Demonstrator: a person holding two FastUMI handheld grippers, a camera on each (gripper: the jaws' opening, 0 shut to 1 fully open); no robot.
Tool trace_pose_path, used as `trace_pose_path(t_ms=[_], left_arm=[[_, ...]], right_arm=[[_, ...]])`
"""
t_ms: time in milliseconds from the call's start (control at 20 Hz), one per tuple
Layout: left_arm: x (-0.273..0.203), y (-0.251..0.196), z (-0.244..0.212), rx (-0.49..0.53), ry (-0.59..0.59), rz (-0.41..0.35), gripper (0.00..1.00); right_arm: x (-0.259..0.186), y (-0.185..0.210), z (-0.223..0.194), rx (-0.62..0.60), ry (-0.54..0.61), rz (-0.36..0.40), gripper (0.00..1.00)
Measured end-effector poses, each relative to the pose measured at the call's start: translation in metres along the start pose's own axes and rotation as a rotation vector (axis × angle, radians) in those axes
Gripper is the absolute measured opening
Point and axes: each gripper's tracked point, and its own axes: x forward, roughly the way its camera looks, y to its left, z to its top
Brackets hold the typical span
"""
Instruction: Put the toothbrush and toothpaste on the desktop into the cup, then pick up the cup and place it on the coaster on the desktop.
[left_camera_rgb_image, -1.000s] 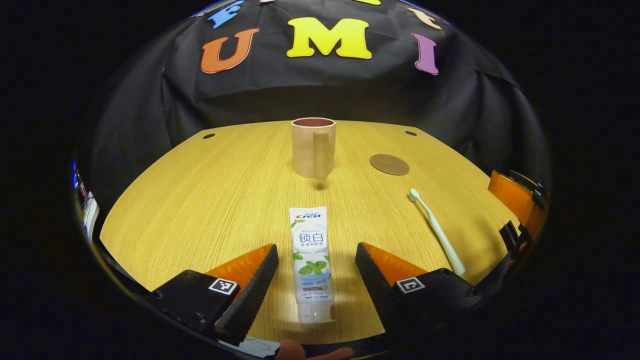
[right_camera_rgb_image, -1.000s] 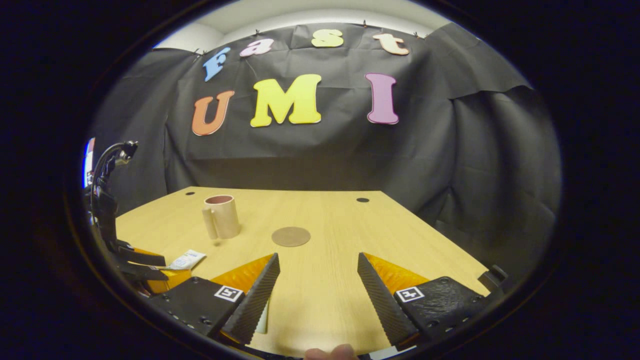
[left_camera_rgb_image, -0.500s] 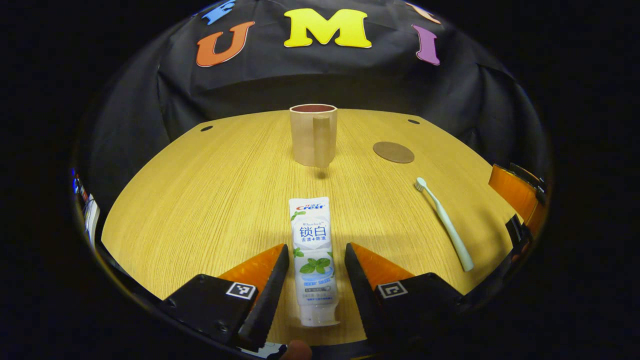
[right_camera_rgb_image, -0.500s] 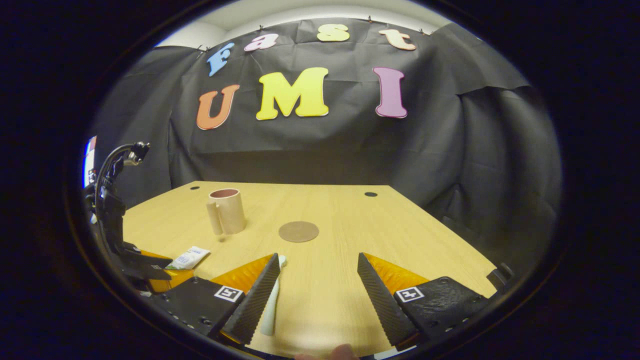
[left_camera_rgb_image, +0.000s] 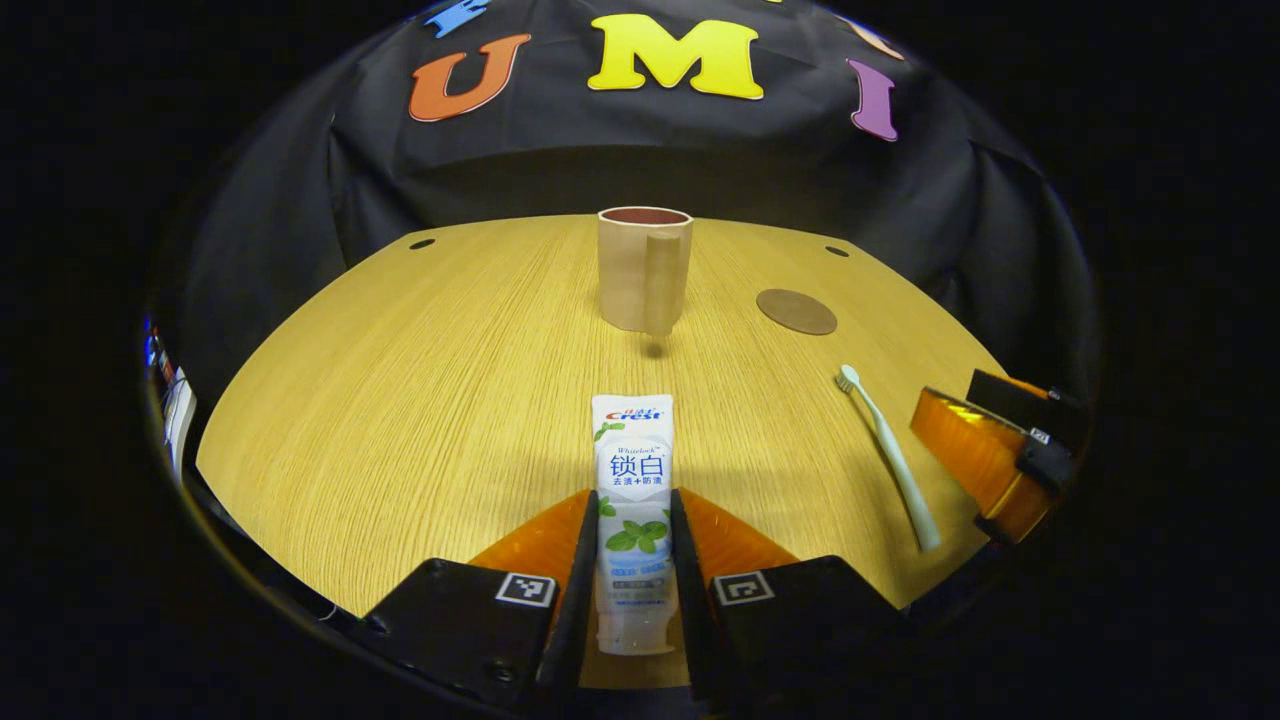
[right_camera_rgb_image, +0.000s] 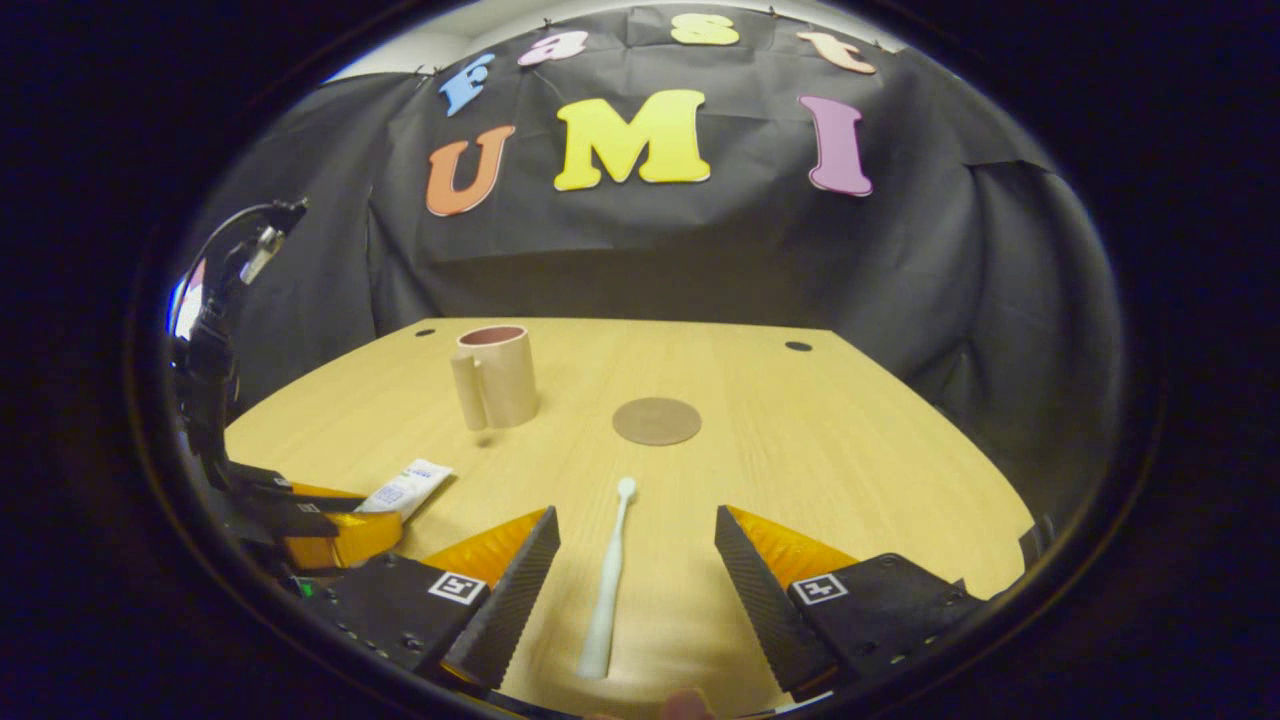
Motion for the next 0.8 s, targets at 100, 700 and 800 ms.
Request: trace_pose_path(t_ms=[100,700,800], left_arm=[[-0.004,0.000,0.004,-0.005,-0.021,0.001,0.42],[-0.048,0.013,0.033,-0.031,-0.157,0.000,0.41],[-0.053,0.014,0.038,-0.031,-0.173,0.004,0.41]], right_arm=[[0.008,0.007,-0.011,0.000,0.051,0.017,0.95],[0.046,0.017,-0.023,0.046,0.169,-0.021,0.72],[0.046,0.012,-0.021,0.064,0.165,-0.043,0.49]])
